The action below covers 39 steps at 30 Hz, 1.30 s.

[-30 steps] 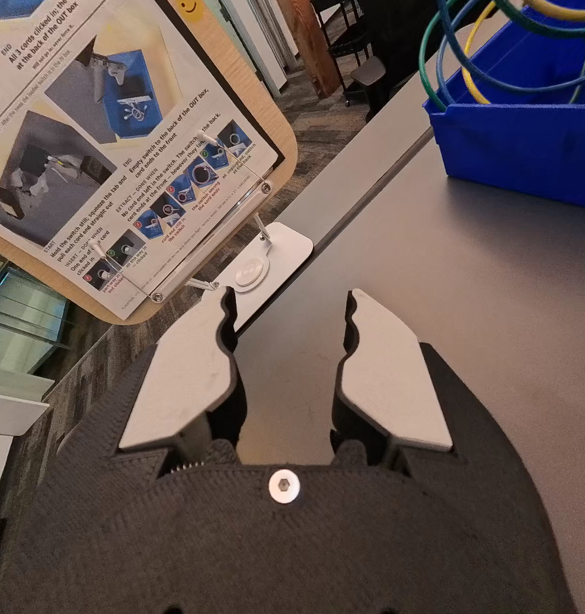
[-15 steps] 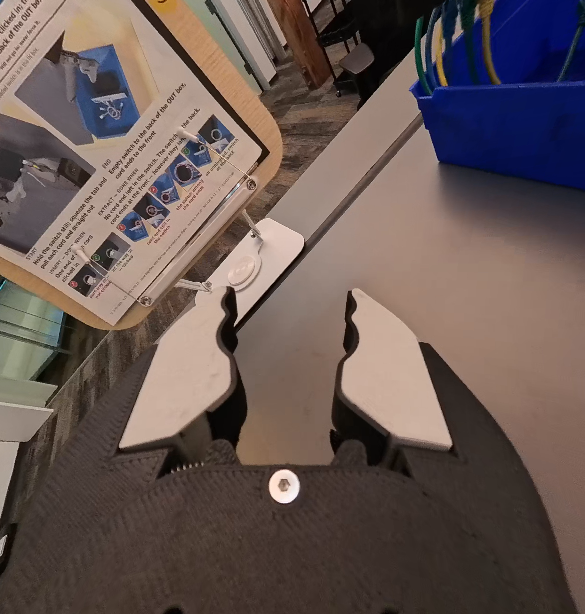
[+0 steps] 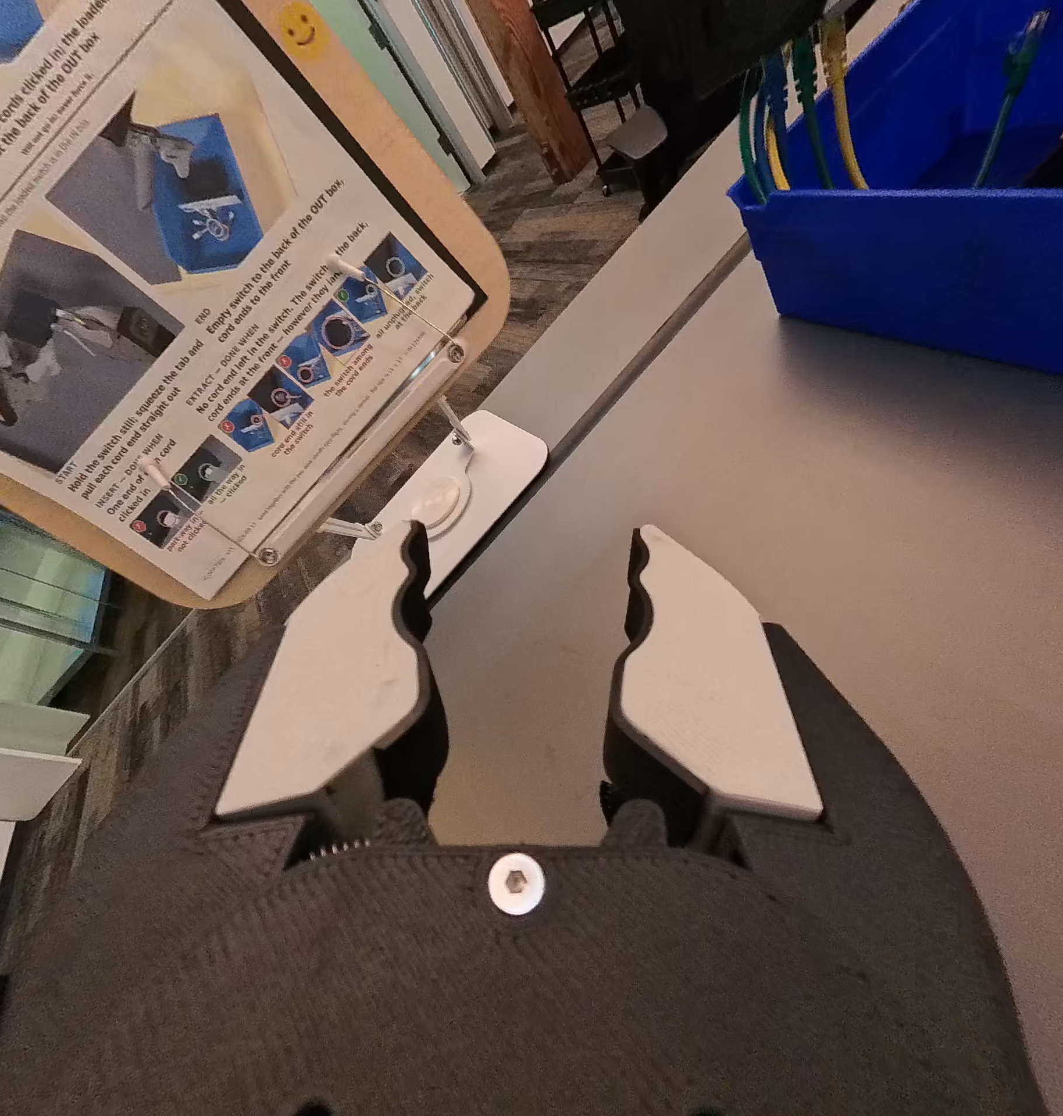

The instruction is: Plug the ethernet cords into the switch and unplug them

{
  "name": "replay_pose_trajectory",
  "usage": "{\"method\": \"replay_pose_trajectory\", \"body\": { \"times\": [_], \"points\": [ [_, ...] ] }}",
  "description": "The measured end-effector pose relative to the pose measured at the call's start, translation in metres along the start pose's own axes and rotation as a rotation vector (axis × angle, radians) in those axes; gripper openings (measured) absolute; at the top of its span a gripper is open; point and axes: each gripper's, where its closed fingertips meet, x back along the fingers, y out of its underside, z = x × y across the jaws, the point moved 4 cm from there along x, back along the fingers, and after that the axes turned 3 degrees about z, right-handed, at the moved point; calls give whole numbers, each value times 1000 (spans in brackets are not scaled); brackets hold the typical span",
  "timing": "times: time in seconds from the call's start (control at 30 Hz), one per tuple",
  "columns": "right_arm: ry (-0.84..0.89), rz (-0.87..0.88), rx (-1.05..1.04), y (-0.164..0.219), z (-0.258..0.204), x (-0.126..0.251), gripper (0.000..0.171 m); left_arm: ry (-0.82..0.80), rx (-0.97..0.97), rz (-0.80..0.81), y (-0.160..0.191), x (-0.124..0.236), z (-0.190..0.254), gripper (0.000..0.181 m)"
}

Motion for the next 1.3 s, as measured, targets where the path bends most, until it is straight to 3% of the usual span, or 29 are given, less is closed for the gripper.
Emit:
{"method": "replay_pose_trajectory", "body": {
  "times": [0.13, 0.27, 0.33, 0.43, 0.6, 0.73, 0.9, 1.07, 1.2, 1.3],
  "points": [
    [60, 106, 43, -14, -4, 27, 52, -12, 29, 21, -4, 8, -12, 63],
    [201, 204, 40, -16, -5, 77, 59, -41, 72, 37, -6, 23, -36, 63],
    [314, 222, 47, -4, -5, 108, 59, -59, 117, 47, -7, 36, -55, 63],
    [414, 54, -41, 43, -7, 140, 65, -57, 229, -5, 4, 64, -88, 63],
    [409, -293, -253, 121, -36, 169, 70, -97, 525, -204, 72, 128, -155, 63],
    [357, -393, -388, 150, -54, 174, 47, -261, 747, -500, 173, 175, -199, 68],
    [197, -555, -634, 169, -73, 162, 22, -174, 1004, -669, 263, 191, -202, 73],
    [304, -681, -445, 168, -78, 164, 11, 29, 1096, -760, 305, 182, -178, 62],
    [321, -673, -484, 166, -88, 163, 10, 220, 1169, -787, 309, 171, -158, 29],
    [331, -675, -478, 164, -97, 163, 10, 185, 1015, -868, 309, 169, -158, 19]
  ]
}}
